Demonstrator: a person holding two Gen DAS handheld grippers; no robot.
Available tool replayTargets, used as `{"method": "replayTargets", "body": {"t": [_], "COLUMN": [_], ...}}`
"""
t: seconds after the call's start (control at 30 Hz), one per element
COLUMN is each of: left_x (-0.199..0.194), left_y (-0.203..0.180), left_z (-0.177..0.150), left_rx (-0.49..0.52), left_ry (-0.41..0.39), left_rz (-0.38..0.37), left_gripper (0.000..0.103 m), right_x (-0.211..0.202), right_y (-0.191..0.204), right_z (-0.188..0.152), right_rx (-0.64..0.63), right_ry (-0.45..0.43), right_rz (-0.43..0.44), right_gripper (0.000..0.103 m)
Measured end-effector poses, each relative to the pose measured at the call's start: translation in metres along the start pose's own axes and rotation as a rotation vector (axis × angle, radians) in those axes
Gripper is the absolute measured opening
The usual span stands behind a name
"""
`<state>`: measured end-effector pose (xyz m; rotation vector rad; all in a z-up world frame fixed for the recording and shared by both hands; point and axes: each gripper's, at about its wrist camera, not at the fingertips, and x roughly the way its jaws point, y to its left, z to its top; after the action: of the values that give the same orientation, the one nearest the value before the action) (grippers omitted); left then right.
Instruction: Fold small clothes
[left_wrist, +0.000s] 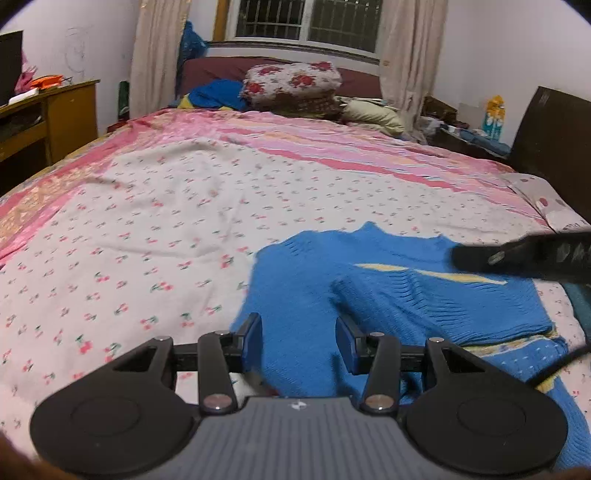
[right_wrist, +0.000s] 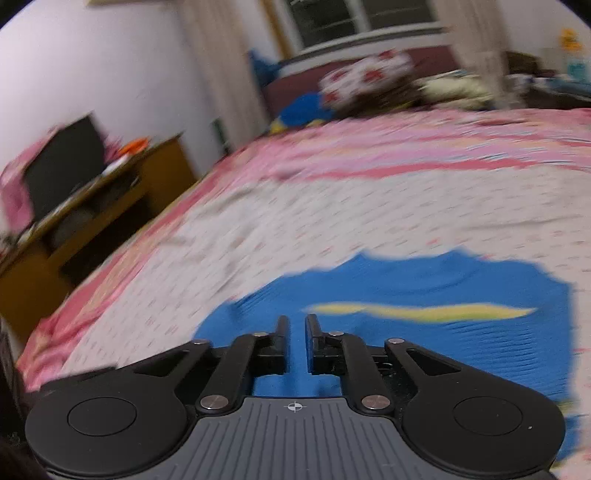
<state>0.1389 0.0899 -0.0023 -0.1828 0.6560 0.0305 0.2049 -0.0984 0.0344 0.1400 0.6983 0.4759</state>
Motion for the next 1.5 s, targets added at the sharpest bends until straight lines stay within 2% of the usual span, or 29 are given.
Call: {"method": "replayTargets", "body": {"t": [0.03, 0.07, 0.1, 0.2, 0.23, 0.27, 0.3, 0.33, 0.5, 0.7, 0.83, 0.9, 0.97, 1.1, 1.2, 1.27, 1.37, 1.43, 1.5], "left_x": [0.000, 0.001, 0.002, 0.008, 0.008, 0.008, 0.006, 0.004, -0.005, -0.007, -0.001, 0.008, 0.018, 0.038, 0.038, 0.037, 0.036, 0.037, 0.037], "left_y": [0.003, 0.005, 0.007, 0.011, 0.011, 0.012, 0.012, 0.013, 0.011, -0.005, -0.018, -0.024, -0.028, -0.035, -0.035, -0.035, -0.036, -0.037, -0.037], "left_z": [-0.002, -0.004, -0.006, -0.012, -0.013, -0.013, -0.013, -0.013, -0.007, 0.006, 0.014, 0.015, 0.012, 0.001, -0.003, -0.002, -0.001, -0.003, -0.004], "left_rx": [-0.009, -0.017, -0.023, -0.033, -0.033, -0.033, -0.038, -0.042, -0.043, -0.034, -0.030, -0.017, -0.003, 0.037, 0.045, 0.042, 0.037, 0.044, 0.042], "left_ry": [0.004, 0.008, 0.012, 0.028, 0.027, 0.027, 0.022, 0.012, -0.029, -0.055, -0.082, -0.072, -0.045, 0.050, 0.056, 0.053, 0.048, 0.051, 0.057], "left_rz": [0.004, 0.007, 0.008, 0.006, 0.003, 0.001, -0.004, -0.009, -0.022, -0.071, -0.090, -0.089, -0.086, -0.057, -0.063, -0.067, -0.073, -0.069, -0.070], "left_gripper": [0.050, 0.050, 0.050, 0.050, 0.050, 0.050, 0.050, 0.050, 0.051, 0.052, 0.055, 0.056, 0.056, 0.056, 0.056, 0.056, 0.056, 0.056, 0.056], "right_x": [0.008, 0.015, 0.023, 0.042, 0.045, 0.047, 0.048, 0.047, 0.005, -0.037, -0.060, -0.066, -0.060, -0.041, -0.045, -0.051, -0.054, -0.046, -0.037], "right_y": [0.008, 0.015, 0.023, 0.032, 0.033, 0.031, 0.029, 0.026, 0.004, -0.039, -0.067, -0.083, -0.099, -0.136, -0.146, -0.145, -0.131, -0.122, -0.117], "right_z": [-0.002, -0.005, -0.009, -0.017, -0.020, -0.021, -0.021, -0.019, -0.002, 0.018, 0.017, 0.009, -0.001, -0.029, -0.036, -0.035, -0.028, -0.019, -0.014], "right_rx": [-0.025, -0.053, -0.083, -0.139, -0.156, -0.150, -0.129, -0.098, -0.010, 0.114, 0.190, 0.240, 0.273, 0.396, 0.441, 0.431, 0.378, 0.327, 0.317], "right_ry": [0.022, 0.042, 0.066, 0.121, 0.126, 0.132, 0.143, 0.144, -0.003, -0.192, -0.316, -0.343, -0.318, -0.176, -0.154, -0.166, -0.183, -0.141, -0.119], "right_rz": [0.011, 0.009, 0.000, -0.046, -0.073, -0.090, -0.095, -0.095, -0.119, -0.164, -0.156, -0.157, -0.206, -0.322, -0.338, -0.362, -0.364, -0.371, -0.379], "right_gripper": [0.022, 0.034, 0.040, 0.040, 0.038, 0.023, 0.004, 0.005, 0.005, 0.005, 0.005, 0.005, 0.007, 0.013, 0.017, 0.026, 0.028, 0.035, 0.036]}}
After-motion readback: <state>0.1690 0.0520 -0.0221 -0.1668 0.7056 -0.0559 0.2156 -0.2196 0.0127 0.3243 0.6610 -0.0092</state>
